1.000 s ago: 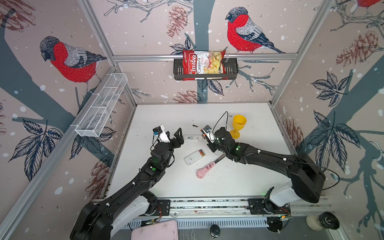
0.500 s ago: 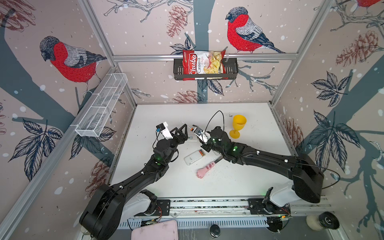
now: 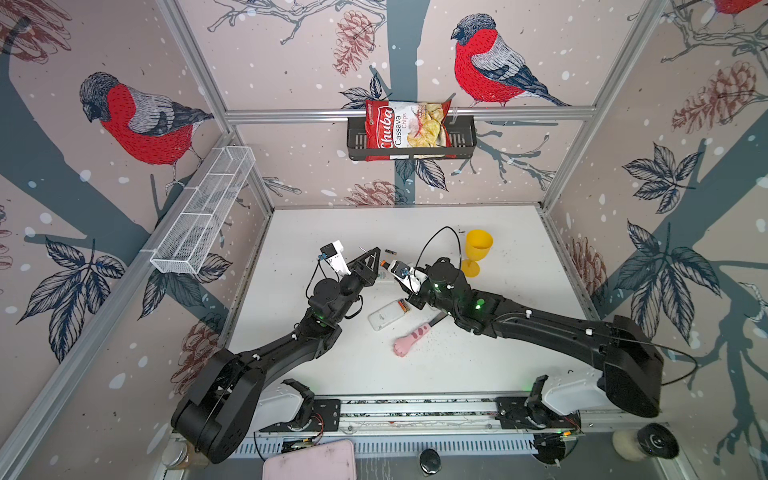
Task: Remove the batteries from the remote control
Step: 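Lift the screwdriver upright with the right gripper while the left gripper rises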
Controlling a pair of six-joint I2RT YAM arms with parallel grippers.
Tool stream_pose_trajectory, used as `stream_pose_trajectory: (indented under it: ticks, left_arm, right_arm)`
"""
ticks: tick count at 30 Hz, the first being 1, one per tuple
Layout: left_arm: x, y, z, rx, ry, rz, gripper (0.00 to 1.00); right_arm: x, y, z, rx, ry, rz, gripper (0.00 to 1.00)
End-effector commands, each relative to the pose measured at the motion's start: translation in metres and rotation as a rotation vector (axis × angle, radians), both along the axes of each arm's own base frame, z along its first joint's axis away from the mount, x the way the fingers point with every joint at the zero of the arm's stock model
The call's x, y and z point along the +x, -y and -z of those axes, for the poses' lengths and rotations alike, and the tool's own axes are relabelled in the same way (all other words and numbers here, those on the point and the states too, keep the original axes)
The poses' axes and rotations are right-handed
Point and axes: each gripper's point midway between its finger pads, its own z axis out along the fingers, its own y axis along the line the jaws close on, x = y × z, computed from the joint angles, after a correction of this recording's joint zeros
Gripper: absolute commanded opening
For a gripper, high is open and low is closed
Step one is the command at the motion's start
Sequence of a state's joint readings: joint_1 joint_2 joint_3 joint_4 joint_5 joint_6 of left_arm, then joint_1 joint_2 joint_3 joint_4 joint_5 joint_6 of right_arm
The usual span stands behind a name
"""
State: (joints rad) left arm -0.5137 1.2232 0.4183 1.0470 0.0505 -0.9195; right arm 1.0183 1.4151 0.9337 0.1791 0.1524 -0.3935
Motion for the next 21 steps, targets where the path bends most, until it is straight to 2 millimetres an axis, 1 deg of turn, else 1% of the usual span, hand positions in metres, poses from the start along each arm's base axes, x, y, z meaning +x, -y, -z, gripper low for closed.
stream_pose_trajectory:
  ticks: [1, 6, 10, 11, 15, 17, 20, 21]
  left_arm:
    - [-0.009, 0.008, -0.024, -0.061, 0.083, 0.072, 0.27]
    - [-0.01, 0.01, -0.014, -0.077, 0.071, 0.096, 0.15]
    - [-0.015, 0.011, -0.017, -0.106, 0.113, 0.117, 0.04]
    - [-0.015, 0.012, -0.019, -0.115, 0.119, 0.121, 0.0]
    - [-0.015, 0.01, -0.021, -0.12, 0.128, 0.115, 0.0]
    - [-0.015, 0.009, -0.022, -0.12, 0.131, 0.108, 0.0]
    - [-0.018, 0.006, -0.023, -0.134, 0.153, 0.1, 0.0]
    - [-0.019, 0.004, -0.026, -0.142, 0.168, 0.095, 0.0]
  right_arm:
    - [0.002, -0.002, -0.017, 0.05, 0.048, 0.001, 0.08]
    - [0.006, 0.001, -0.021, 0.059, 0.08, 0.023, 0.08]
    - [0.011, 0.002, -0.017, 0.045, 0.092, 0.044, 0.08]
    - [0.012, 0.003, -0.017, 0.043, 0.095, 0.049, 0.08]
    - [0.017, 0.008, -0.016, 0.06, 0.094, 0.062, 0.12]
    - [0.02, 0.012, -0.017, 0.08, 0.086, 0.067, 0.19]
    - [0.023, 0.016, -0.023, 0.124, 0.066, 0.063, 0.41]
    - [0.023, 0.017, -0.025, 0.143, 0.056, 0.054, 0.47]
